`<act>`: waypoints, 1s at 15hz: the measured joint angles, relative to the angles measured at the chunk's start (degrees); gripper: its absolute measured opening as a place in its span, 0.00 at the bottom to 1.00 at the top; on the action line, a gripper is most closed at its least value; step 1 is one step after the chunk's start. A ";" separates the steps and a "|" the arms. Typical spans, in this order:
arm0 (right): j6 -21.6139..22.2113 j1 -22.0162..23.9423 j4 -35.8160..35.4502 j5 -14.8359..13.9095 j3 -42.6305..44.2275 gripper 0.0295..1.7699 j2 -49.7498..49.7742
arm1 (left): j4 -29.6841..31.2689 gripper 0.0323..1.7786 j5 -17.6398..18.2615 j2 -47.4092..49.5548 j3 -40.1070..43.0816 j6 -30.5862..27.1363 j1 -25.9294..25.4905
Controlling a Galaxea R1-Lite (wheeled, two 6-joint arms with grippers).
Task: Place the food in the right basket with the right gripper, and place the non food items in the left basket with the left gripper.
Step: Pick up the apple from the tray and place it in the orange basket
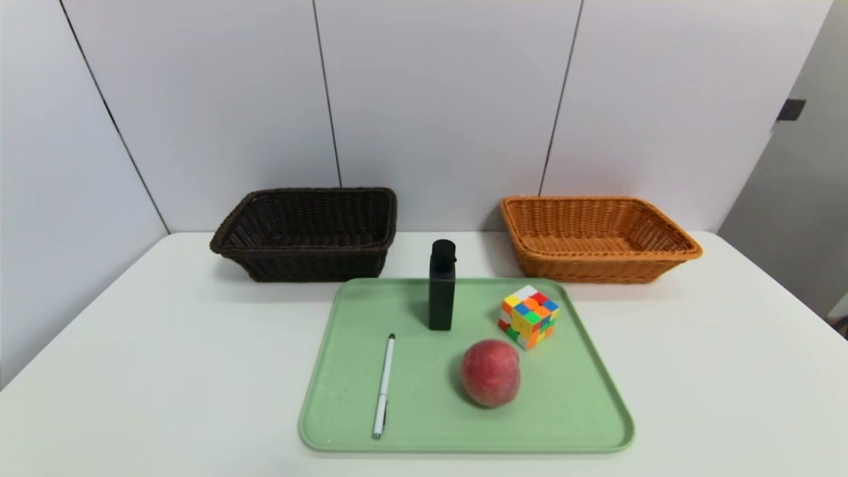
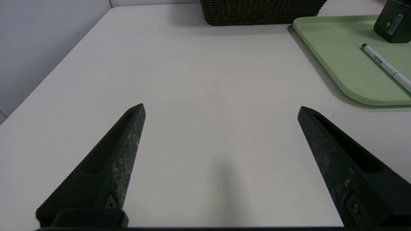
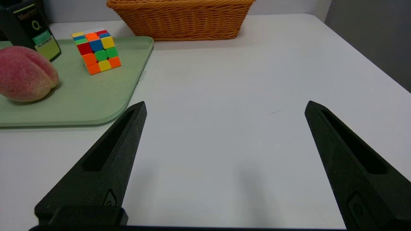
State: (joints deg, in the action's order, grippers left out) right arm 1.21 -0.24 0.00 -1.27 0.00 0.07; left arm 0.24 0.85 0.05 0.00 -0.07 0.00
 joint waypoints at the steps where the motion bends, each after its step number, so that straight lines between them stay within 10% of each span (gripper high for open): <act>1: -0.24 0.00 -0.05 0.04 0.00 0.96 0.00 | 0.00 0.95 0.02 0.00 0.00 0.05 0.00; 9: -1.94 0.00 0.88 0.63 0.90 0.96 0.00 | -1.91 0.95 0.44 0.00 -2.80 0.34 0.05; 15: -1.83 -0.05 12.70 5.58 22.48 0.96 -7.56 | -21.57 0.95 1.38 -3.57 -22.80 0.37 0.05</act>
State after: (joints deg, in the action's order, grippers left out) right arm -0.62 -0.29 12.70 4.32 22.48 -7.49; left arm -21.32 2.23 -3.52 -22.80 0.29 0.05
